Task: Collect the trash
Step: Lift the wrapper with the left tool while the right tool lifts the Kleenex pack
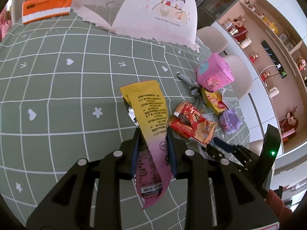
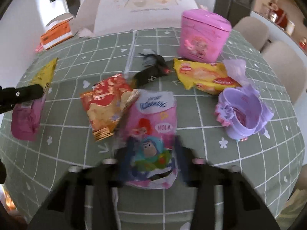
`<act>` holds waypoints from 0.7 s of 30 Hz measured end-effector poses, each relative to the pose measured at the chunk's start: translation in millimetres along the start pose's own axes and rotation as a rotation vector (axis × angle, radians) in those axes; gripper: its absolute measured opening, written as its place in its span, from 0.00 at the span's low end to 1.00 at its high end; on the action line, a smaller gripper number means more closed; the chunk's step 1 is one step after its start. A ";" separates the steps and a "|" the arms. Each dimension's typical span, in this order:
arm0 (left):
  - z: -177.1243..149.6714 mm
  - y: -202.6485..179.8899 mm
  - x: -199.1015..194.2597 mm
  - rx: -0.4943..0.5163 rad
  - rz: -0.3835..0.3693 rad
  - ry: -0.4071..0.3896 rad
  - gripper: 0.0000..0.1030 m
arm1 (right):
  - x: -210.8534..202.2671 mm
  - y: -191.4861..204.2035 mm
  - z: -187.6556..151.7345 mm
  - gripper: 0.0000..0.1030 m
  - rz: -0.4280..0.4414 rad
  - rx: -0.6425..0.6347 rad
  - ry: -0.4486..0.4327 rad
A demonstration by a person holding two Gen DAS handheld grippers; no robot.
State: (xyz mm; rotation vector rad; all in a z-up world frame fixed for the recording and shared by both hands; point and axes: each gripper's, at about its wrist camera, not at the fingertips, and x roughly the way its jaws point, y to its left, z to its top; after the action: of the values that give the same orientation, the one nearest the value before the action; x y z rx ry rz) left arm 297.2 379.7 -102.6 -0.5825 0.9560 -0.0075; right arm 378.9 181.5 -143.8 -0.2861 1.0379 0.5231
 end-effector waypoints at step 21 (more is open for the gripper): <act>-26.3 -204.4 -36.2 0.285 -0.033 -0.173 0.24 | -200.0 -151.7 -63.5 0.06 -0.058 0.165 -0.289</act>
State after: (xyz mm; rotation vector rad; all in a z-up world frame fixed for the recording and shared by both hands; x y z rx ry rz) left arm 305.6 203.5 10.1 -0.3297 0.7602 -0.1191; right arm 333.2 -30.8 -2.8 -0.0901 0.7840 0.4097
